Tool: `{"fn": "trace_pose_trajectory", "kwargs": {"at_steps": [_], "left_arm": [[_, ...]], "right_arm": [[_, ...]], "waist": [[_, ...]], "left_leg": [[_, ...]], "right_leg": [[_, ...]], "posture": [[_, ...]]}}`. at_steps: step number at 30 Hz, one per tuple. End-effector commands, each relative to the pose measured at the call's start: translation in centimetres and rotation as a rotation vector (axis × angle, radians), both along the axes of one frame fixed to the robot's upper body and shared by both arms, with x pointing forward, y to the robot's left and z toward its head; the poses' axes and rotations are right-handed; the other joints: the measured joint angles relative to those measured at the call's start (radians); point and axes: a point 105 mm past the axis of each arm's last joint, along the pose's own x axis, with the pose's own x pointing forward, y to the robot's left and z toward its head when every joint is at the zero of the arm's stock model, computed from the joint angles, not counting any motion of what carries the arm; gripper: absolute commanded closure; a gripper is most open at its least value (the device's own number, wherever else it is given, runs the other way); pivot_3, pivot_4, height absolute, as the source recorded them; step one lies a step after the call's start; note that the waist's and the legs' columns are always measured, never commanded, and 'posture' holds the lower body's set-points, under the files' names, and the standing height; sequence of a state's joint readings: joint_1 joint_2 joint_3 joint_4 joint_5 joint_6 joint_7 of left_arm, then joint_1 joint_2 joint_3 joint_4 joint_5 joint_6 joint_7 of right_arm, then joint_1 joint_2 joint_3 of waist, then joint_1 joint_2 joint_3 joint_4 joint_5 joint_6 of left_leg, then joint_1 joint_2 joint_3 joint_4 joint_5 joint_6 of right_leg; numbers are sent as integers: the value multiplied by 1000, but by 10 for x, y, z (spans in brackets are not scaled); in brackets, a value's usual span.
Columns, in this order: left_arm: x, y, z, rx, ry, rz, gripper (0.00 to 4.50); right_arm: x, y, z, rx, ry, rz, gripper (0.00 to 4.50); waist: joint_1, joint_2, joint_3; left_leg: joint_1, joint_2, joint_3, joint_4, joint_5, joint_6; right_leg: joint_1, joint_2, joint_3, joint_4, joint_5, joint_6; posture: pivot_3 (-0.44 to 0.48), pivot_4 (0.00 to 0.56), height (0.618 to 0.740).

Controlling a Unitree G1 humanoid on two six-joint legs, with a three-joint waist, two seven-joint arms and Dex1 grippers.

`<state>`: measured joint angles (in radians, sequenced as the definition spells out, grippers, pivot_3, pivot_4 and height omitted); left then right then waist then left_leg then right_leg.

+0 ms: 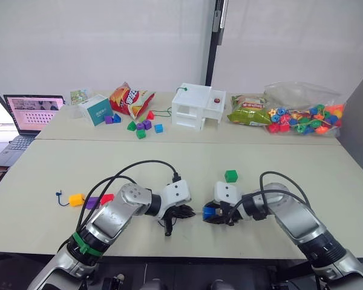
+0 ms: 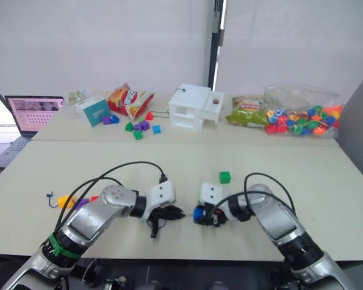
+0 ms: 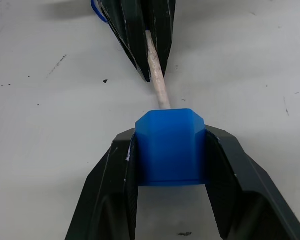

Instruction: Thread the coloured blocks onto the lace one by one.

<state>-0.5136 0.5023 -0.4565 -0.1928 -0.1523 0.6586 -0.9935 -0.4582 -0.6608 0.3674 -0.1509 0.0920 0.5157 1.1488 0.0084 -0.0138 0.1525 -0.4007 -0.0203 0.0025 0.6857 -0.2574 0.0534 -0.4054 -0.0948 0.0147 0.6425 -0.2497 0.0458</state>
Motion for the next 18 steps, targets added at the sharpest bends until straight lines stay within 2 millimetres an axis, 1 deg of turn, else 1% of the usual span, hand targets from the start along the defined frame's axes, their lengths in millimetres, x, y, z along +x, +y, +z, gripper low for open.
{"fn": "trace_pose_trajectory", "kwargs": {"at_steps": [1, 4, 6, 13, 16, 18], "left_arm": [[-4, -22, 13, -44, -49, -73, 4500], [-3, -31, 16, -65, -54, -94, 4500], [-3, -32, 16, -65, -55, -98, 4500], [-1, -17, 16, -24, -56, -50, 4500], [-5, -22, 20, -64, -41, -55, 4500], [-5, -29, 19, -74, -43, -69, 4500]], "right_arm": [[-6, 12, 1, 15, -4, 38, 3189], [-6, 13, 1, 18, -2, 33, 3189], [-7, 13, 0, 19, 1, 29, 3189], [-6, 8, -3, 3, 4, 4, 3189], [-6, 7, -2, 7, 3, 0, 3189], [-6, 9, -2, 13, 4, 7, 3189]], "waist": [[2, 0, 0], [4, 0, 0], [2, 0, 0], [1, 0, 0], [1, 0, 0], [3, 0, 0]], "left_leg": [[0, 0, 0, 0, 0, 0], [0, 0, 0, 0, 0, 0], [0, 0, 0, 0, 0, 0], [-1, 0, 0, 0, 0, 0], [-1, 0, 0, 0, 0, 0], [-1, 0, 0, 0, 0, 0]], "right_leg": [[0, 0, 0, 0, 0, 0], [0, 0, 0, 0, 0, 0], [0, 0, 0, 0, 0, 0], [-1, 0, 0, 0, 0, 0], [-1, 0, 0, 0, 0, 0], [-1, 0, 0, 0, 0, 0]], "posture": [[0, 150, 740], [0, 150, 740], [0, 150, 740], [0, 150, 740], [0, 150, 740], [0, 150, 740]]}}
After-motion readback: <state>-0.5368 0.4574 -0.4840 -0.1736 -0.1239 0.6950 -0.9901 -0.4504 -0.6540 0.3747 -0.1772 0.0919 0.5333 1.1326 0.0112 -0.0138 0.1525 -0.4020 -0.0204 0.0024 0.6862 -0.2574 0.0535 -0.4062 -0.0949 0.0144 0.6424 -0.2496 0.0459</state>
